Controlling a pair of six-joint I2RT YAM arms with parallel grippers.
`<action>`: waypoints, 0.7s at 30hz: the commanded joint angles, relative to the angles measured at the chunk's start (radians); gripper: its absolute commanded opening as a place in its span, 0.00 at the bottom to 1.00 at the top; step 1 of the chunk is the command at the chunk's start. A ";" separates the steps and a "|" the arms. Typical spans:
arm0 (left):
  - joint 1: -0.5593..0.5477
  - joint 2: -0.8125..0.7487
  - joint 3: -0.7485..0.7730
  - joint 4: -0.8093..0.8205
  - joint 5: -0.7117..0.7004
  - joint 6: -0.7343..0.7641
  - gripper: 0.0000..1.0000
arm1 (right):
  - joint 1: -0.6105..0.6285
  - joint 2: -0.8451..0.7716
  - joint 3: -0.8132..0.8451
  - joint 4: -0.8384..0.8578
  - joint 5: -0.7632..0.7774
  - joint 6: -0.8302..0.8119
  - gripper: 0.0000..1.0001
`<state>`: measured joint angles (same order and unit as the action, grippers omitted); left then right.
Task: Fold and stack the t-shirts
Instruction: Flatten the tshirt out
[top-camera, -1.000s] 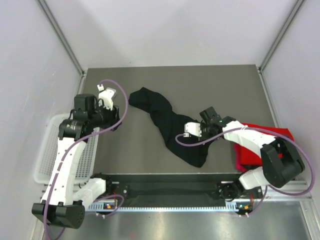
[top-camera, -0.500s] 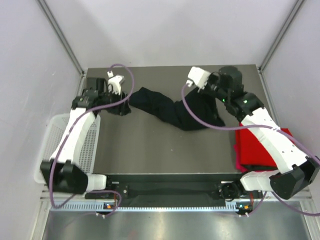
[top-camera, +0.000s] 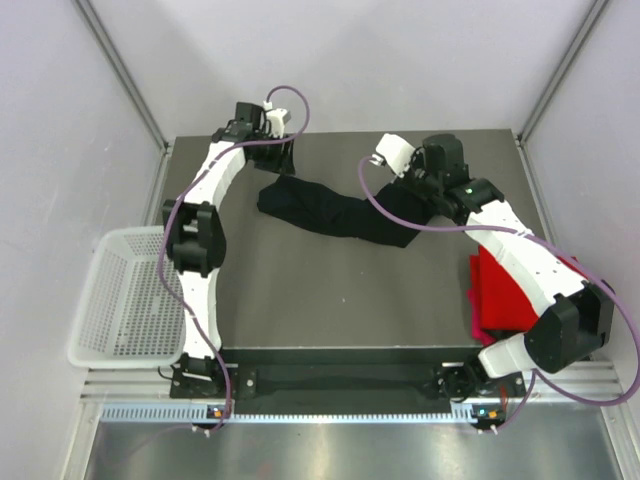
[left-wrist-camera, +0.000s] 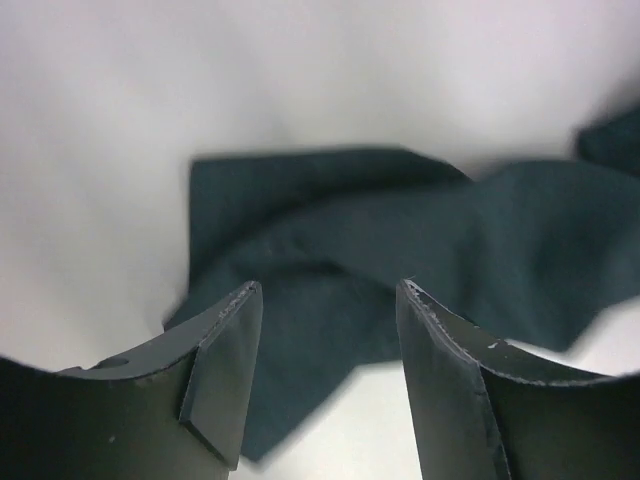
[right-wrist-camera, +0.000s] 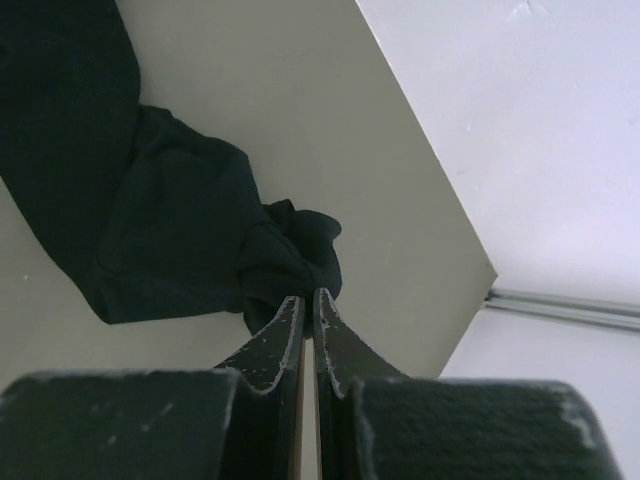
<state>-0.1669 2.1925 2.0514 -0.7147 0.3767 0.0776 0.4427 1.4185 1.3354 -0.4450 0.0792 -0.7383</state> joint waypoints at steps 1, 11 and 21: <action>-0.009 0.085 0.147 -0.041 -0.079 0.034 0.61 | 0.001 -0.026 -0.007 0.042 -0.018 0.047 0.00; -0.006 0.222 0.173 -0.020 -0.130 0.034 0.57 | 0.001 -0.013 -0.008 0.038 -0.021 0.069 0.00; -0.006 0.271 0.211 -0.032 -0.113 0.044 0.00 | -0.009 0.033 -0.007 0.031 -0.029 0.092 0.00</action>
<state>-0.1768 2.4645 2.2147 -0.7418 0.2474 0.1135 0.4416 1.4300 1.3083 -0.4419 0.0635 -0.6754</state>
